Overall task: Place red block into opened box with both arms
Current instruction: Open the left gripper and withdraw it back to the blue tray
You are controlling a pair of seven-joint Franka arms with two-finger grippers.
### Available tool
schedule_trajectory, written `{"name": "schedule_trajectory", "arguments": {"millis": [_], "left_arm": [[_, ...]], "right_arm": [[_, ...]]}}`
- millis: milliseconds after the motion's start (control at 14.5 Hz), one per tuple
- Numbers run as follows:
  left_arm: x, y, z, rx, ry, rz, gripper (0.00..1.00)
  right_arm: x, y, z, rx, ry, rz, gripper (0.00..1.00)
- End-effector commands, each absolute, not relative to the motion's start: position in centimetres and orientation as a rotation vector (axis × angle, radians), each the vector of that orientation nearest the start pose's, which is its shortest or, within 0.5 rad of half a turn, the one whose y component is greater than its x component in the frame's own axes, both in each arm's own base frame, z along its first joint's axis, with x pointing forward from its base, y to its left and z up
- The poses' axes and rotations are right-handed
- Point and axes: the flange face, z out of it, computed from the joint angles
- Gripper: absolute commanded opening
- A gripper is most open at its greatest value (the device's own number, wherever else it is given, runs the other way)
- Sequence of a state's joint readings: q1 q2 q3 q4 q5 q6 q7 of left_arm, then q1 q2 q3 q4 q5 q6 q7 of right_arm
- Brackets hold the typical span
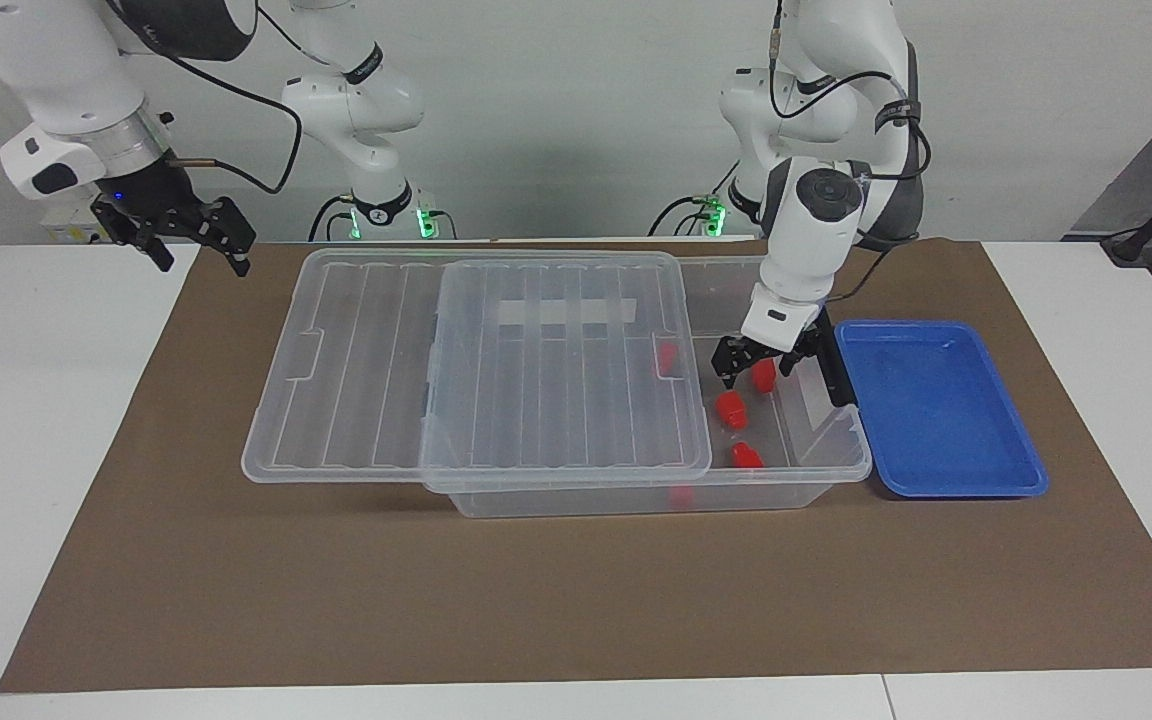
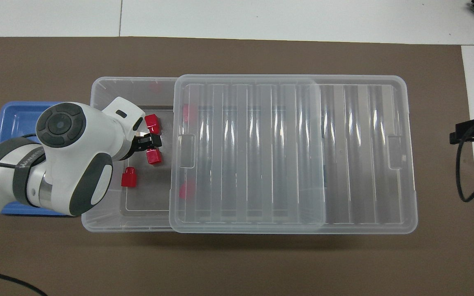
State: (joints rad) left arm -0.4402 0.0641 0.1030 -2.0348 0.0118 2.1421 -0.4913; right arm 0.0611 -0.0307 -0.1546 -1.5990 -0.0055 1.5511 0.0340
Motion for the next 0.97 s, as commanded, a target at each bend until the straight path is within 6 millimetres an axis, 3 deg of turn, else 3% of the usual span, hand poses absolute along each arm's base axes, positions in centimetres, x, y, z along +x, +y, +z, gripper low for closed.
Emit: {"name": "schedule_trajectory", "arguments": {"millis": [0,207,552,898], "left_arm": [[54.0,-17.9,44.5,-3.115,-0.191,-0.045,1.0],[53.6,-17.4,46.8,-3.121,-0.186,-0.056,1.0],[52.7,-11.2,51.5,-3.132,-0.102,-0.064,1.0],[52.7,-5.1,52.7,-3.13,0.02,-0.054,1.0]], "right_arm": [[54.1,-5.2,62.7,-3.126,0.221,0.024,1.0],[54.1,-5.2,62.6,-3.126,0.221,0.027,1.0],[54.1,-5.2,62.6,-3.126,0.221,0.024,1.0],[54.1,-5.2,62.6,-3.124,0.223,0.024,1.0]]}}
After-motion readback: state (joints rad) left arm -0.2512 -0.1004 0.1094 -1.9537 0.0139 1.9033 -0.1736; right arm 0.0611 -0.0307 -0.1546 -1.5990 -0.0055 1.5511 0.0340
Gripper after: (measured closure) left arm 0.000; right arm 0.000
